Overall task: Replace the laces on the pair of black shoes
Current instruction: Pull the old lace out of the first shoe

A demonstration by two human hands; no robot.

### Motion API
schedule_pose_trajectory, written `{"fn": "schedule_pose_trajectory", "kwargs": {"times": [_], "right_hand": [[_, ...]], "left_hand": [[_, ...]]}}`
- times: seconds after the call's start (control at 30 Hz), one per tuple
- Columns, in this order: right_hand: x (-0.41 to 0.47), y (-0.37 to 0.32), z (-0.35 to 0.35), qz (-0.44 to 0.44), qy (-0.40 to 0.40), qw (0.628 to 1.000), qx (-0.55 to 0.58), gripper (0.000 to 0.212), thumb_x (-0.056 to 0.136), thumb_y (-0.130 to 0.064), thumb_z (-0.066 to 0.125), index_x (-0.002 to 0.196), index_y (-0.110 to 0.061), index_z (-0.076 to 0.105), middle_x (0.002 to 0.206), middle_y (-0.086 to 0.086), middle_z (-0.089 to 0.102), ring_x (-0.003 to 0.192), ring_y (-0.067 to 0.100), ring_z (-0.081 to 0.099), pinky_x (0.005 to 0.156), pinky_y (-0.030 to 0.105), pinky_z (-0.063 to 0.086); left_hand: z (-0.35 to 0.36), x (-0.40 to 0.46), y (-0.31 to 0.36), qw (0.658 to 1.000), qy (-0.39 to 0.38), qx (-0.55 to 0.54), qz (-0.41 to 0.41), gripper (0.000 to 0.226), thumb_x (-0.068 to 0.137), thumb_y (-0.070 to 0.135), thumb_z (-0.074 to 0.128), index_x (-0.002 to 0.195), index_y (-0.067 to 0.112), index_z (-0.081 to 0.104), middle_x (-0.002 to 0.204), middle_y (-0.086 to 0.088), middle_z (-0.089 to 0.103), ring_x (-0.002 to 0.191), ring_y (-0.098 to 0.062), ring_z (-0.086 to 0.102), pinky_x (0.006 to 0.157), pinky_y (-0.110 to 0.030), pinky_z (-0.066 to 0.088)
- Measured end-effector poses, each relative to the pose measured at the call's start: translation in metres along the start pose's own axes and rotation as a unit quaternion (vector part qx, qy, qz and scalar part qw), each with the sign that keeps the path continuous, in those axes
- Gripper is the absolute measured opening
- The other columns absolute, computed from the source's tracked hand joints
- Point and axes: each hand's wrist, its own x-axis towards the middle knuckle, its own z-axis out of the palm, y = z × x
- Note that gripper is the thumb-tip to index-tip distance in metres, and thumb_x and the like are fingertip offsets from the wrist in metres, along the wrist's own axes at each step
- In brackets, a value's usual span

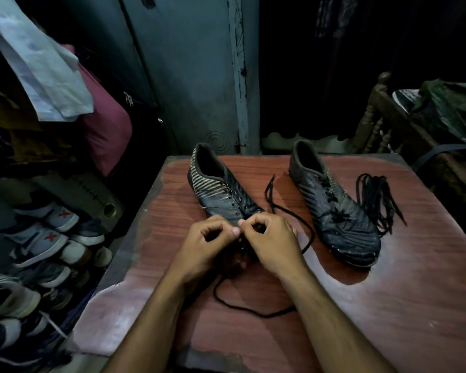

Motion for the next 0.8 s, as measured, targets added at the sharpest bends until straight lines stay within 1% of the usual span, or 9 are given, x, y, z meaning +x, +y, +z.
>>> {"fn": "schedule_pose_trajectory", "kwargs": {"times": [0.07, 0.1, 0.17, 0.23, 0.4, 0.47, 0.53, 0.67, 0.8], "right_hand": [[-0.003, 0.003, 0.002, -0.023, 0.021, 0.999, 0.018, 0.026, 0.089, -0.049, 0.06, 0.07, -0.033, 0.066, 0.081, -0.021, 0.069, 0.089, 0.004, 0.065, 0.094, 0.048, 0.048], [-0.005, 0.003, 0.002, -0.037, 0.026, 0.999, 0.02, 0.027, 0.087, -0.053, 0.055, 0.071, -0.034, 0.065, 0.082, -0.021, 0.069, 0.091, 0.005, 0.064, 0.094, 0.05, 0.047], [-0.008, 0.003, 0.005, -0.071, 0.024, 0.997, -0.008, 0.031, 0.083, -0.056, 0.046, 0.073, -0.032, 0.063, 0.082, -0.02, 0.067, 0.093, 0.004, 0.06, 0.099, 0.046, 0.042], [-0.011, 0.001, 0.006, -0.105, 0.024, 0.993, -0.042, 0.031, 0.082, -0.056, 0.043, 0.074, -0.031, 0.06, 0.081, -0.018, 0.065, 0.094, 0.003, 0.055, 0.101, 0.038, 0.033], [-0.012, 0.004, 0.005, -0.135, 0.018, 0.989, -0.057, 0.027, 0.078, -0.053, 0.051, 0.068, -0.03, 0.057, 0.075, -0.018, 0.061, 0.091, 0.003, 0.054, 0.097, 0.036, 0.032], [-0.01, 0.005, 0.006, -0.133, 0.017, 0.99, -0.048, 0.029, 0.079, -0.054, 0.052, 0.063, -0.03, 0.055, 0.071, -0.017, 0.059, 0.088, 0.004, 0.054, 0.095, 0.038, 0.036], [-0.008, 0.006, 0.007, -0.123, 0.026, 0.992, -0.006, 0.04, 0.084, -0.055, 0.05, 0.059, -0.025, 0.055, 0.066, -0.013, 0.059, 0.082, 0.006, 0.054, 0.087, 0.042, 0.043], [-0.003, 0.009, 0.008, -0.08, 0.013, 0.996, 0.03, 0.061, 0.091, -0.062, 0.037, 0.063, -0.015, 0.063, 0.066, -0.004, 0.063, 0.082, 0.008, 0.055, 0.082, 0.044, 0.046], [-0.004, 0.008, 0.011, -0.087, 0.043, 0.995, -0.002, 0.053, 0.091, -0.063, 0.041, 0.051, -0.029, 0.047, 0.057, -0.011, 0.052, 0.074, 0.01, 0.051, 0.075, 0.043, 0.046]], "left_hand": [[0.003, 0.003, 0.001, 0.997, 0.064, -0.038, -0.022, 0.031, 0.089, 0.032, 0.063, 0.066, 0.014, 0.073, 0.071, -0.008, 0.054, 0.061, -0.022, 0.052, 0.051, -0.027, 0.042], [0.006, 0.004, 0.0, 0.995, 0.092, -0.024, -0.024, 0.034, 0.093, 0.03, 0.062, 0.065, 0.016, 0.074, 0.067, -0.005, 0.055, 0.059, -0.02, 0.053, 0.051, -0.027, 0.042], [0.008, 0.007, -0.005, 0.991, 0.119, 0.064, -0.009, 0.038, 0.097, 0.034, 0.065, 0.064, 0.017, 0.072, 0.063, 0.001, 0.056, 0.06, -0.01, 0.055, 0.057, -0.032, 0.042], [0.008, 0.009, -0.009, 0.985, 0.124, 0.118, 0.011, 0.041, 0.095, 0.04, 0.069, 0.065, 0.012, 0.07, 0.067, -0.004, 0.056, 0.065, -0.009, 0.055, 0.063, -0.037, 0.043], [0.009, 0.009, -0.008, 0.983, 0.133, 0.125, 0.011, 0.021, 0.09, 0.02, 0.077, 0.068, 0.017, 0.076, 0.074, 0.002, 0.061, 0.071, -0.005, 0.06, 0.069, -0.024, 0.044], [0.007, 0.009, -0.01, 0.984, 0.123, 0.127, 0.012, 0.021, 0.09, 0.015, 0.076, 0.069, 0.014, 0.075, 0.076, 0.001, 0.059, 0.071, -0.005, 0.059, 0.07, -0.025, 0.044], [0.002, 0.008, -0.011, 0.991, 0.089, 0.093, 0.027, 0.02, 0.091, 0.015, 0.073, 0.071, 0.012, 0.073, 0.076, 0.003, 0.059, 0.074, -0.006, 0.058, 0.072, -0.025, 0.045], [-0.003, 0.003, -0.006, 0.998, 0.011, 0.023, 0.049, 0.023, 0.081, 0.034, 0.07, 0.069, 0.015, 0.07, 0.077, 0.004, 0.059, 0.077, -0.009, 0.057, 0.073, -0.021, 0.043], [-0.003, 0.001, -0.007, 0.998, -0.032, -0.01, 0.049, 0.023, 0.077, 0.031, 0.072, 0.068, 0.01, 0.066, 0.08, -0.003, 0.055, 0.077, -0.014, 0.054, 0.072, -0.024, 0.043]]}}
